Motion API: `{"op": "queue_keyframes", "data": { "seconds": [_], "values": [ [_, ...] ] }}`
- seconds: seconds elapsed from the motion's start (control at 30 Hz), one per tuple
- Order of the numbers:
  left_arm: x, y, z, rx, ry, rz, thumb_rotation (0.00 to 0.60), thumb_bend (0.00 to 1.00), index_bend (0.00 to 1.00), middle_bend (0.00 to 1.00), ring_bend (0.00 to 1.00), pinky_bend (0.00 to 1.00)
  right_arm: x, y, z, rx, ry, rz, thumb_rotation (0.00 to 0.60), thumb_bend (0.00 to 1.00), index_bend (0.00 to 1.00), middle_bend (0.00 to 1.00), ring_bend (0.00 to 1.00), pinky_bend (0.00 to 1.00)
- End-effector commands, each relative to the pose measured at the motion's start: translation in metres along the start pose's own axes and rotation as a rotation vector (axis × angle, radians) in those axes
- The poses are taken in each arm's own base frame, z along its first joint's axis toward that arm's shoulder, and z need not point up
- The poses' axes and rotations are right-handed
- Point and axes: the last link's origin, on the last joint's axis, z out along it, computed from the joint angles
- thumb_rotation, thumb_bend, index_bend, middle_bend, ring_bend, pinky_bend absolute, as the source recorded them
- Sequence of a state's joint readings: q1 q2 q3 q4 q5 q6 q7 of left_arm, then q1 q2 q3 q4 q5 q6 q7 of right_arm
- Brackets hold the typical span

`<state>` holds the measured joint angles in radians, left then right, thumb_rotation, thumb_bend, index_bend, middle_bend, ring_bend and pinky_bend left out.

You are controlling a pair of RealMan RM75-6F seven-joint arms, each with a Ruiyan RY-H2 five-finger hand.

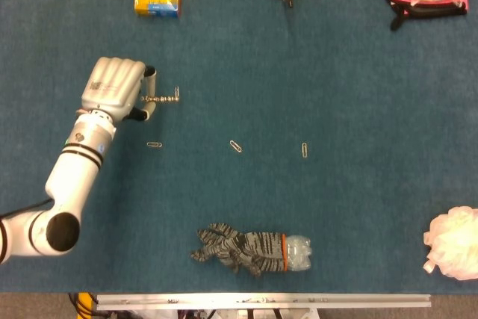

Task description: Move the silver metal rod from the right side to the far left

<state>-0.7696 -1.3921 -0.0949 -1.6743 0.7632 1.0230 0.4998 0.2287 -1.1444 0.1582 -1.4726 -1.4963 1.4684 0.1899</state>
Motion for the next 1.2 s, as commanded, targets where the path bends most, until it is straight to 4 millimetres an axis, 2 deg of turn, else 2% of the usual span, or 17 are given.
{"op": "queue_keyframes", "data": {
  "seconds": [0.03, 0.2, 0.4, 0.83, 1.2],
  "values": [
    [0.000, -0.002, -0.012, -0.007, 0.004, -0.001, 0.600, 0.36, 0.56, 1.00, 1.00, 1.00, 0.000, 0.000, 0.000, 0.000, 0.001, -0.001, 0.600, 0.09, 0.47, 0.40, 0.32, 0.40],
    [-0.003, -0.002, -0.031, -0.028, -0.021, -0.024, 0.600, 0.36, 0.56, 1.00, 1.00, 1.00, 0.001, 0.000, -0.001, 0.000, 0.003, -0.001, 0.600, 0.09, 0.47, 0.40, 0.32, 0.40],
    [-0.006, 0.000, -0.044, -0.050, -0.026, -0.022, 0.600, 0.36, 0.56, 1.00, 1.00, 1.00, 0.000, -0.002, -0.002, 0.002, -0.002, 0.001, 0.600, 0.09, 0.47, 0.40, 0.32, 0.40],
    [-0.027, -0.009, -0.047, -0.024, -0.079, 0.011, 0.600, 0.36, 0.56, 1.00, 1.00, 1.00, 0.000, -0.002, -0.004, -0.004, 0.000, -0.001, 0.600, 0.09, 0.47, 0.40, 0.32, 0.40],
    [-0.036, -0.017, -0.049, -0.001, -0.109, 0.029, 0.600, 0.37, 0.56, 1.00, 1.00, 1.00, -0.002, -0.002, -0.003, -0.002, -0.006, 0.003, 0.600, 0.09, 0.47, 0.40, 0.32, 0.40]
  ]
}}
